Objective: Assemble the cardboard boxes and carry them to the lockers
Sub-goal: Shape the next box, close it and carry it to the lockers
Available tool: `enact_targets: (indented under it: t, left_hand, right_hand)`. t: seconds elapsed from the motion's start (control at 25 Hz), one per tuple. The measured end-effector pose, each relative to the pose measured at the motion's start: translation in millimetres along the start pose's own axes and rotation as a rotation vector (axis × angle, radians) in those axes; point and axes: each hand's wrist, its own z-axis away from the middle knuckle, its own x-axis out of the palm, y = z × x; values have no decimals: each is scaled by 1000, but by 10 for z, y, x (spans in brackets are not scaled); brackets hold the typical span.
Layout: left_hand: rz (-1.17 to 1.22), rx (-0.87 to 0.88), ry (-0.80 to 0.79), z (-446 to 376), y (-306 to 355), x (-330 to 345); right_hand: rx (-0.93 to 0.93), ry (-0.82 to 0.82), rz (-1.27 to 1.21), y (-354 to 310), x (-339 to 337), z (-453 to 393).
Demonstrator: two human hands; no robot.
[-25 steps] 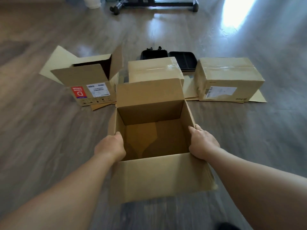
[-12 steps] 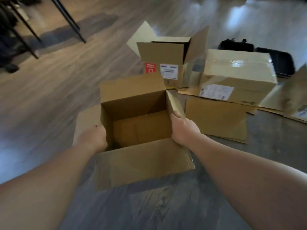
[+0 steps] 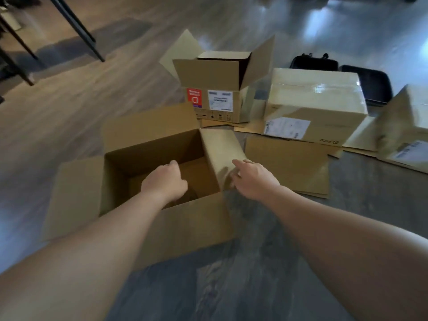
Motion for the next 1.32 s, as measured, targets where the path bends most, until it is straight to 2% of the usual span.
enact_targets:
  t: [0.2,0.28,0.48,0.6,0.72,0.8,1.0,1.08,1.2,1.32]
  left_hand:
    - [42,358,145,-147,1062,153]
    - [12,437,114,-211,1436,239]
    - [-165,398,-120,-467,1933,607]
    - [-171,325,-278,-621,2090,847]
    - [-87,202,-344,-807,2089,1026]
    - [-102,179,-386,-913,2056,1131]
    - [-66,154,-395,-1031,2046,1280]
    - [-15,153,-367,-1001,2107,1313]
    - [-1,169,-347,-911,2195,1317]
    - [15,171,-329,-825,2229,1306]
  right_hand:
    - [211,11,-24,775,-198,81]
    - [316,19,-34,1129,-276,123]
    - [547,8,-108,1871,-299,201]
    - [579,-71,-109,2203,-140,154]
    - [562,-214,-127,2374,45,101]
    - [579,-245,-147,2448,102,59]
    - [556,-219,39,2524,146,92]
    - [540,-171,13,2539,136,145]
    - [628,-10,-143,2577,51,245]
    - [660,58,-132,2665,30,395]
